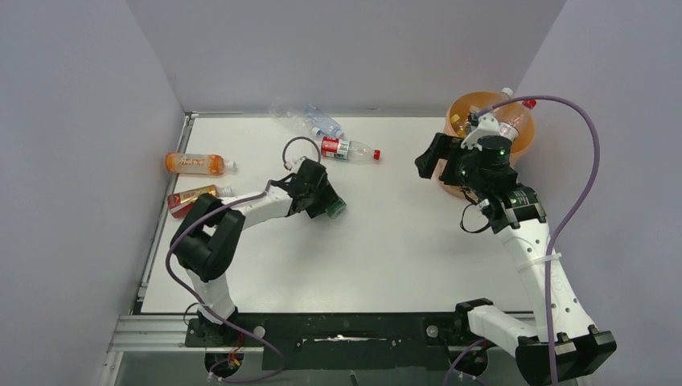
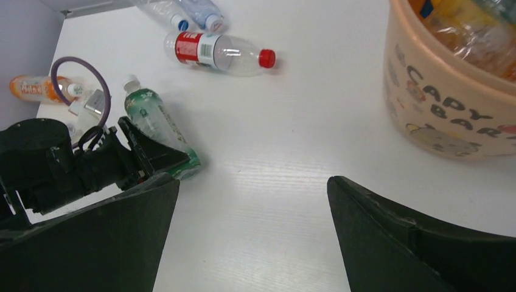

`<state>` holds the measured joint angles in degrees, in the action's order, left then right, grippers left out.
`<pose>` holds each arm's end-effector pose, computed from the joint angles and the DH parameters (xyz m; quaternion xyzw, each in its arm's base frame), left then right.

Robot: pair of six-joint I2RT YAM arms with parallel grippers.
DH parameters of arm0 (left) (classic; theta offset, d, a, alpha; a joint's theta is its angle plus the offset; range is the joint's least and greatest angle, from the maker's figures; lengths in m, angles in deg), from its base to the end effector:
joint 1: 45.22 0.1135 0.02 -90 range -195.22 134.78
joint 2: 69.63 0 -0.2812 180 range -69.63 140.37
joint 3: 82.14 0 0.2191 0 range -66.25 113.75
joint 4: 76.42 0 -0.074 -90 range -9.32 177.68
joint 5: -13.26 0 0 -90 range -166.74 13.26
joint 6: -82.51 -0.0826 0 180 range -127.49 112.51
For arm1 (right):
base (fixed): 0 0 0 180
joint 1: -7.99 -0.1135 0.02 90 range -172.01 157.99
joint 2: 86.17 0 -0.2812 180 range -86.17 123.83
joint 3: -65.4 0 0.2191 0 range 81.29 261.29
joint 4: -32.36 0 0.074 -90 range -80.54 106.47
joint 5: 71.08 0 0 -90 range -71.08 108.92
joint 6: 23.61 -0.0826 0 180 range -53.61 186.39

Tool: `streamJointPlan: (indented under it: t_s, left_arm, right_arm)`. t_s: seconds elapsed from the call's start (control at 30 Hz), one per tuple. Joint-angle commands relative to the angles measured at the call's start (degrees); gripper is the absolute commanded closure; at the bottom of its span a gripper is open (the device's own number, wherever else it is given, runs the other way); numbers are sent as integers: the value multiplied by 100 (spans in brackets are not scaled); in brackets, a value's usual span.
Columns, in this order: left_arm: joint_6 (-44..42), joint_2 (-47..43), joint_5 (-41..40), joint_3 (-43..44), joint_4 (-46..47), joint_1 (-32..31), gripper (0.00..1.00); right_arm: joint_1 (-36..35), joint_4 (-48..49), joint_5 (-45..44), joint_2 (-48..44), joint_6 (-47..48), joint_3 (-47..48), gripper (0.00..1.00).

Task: Put the plastic bottles in the bin
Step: Pick up the plastic bottle at the center of the board.

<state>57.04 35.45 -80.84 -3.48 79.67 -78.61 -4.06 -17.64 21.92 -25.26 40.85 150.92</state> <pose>0.3282 -0.2093 0.1672 -0.2640 0.9023 -0.2337 0.2480 0.2180 0.0510 0.3834 0.0853 0.8407 0.1931 0.4986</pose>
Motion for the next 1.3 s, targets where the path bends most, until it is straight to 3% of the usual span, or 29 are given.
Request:
streamJointPlan:
  t_s: [0.0, 0.27, 0.43, 0.67, 1.27]
  left_arm:
    - [-1183, -832, -143, 139, -522, -372, 59]
    - [-2044, -1861, -641, -150, -1009, -1256, 58]
    - [-2586, -2380, -872, -360, -921, -2085, 57]
    - [-3009, -2747, -909, -736, -590, -2839, 57]
    - [-3564, -2600, -542, -648, 256, -3962, 56]
  right_arm:
    - [-122, 280, 551, -349, -40, -459, 2]
    - [-196, 551, 981, -923, -285, -1511, 2]
    - [-406, 1096, 1579, -1395, -586, -2300, 2]
    - [-657, 1580, 1742, -2293, -1153, -3314, 2]
    - [-664, 2477, 2205, -1957, -1674, -3320, 2]
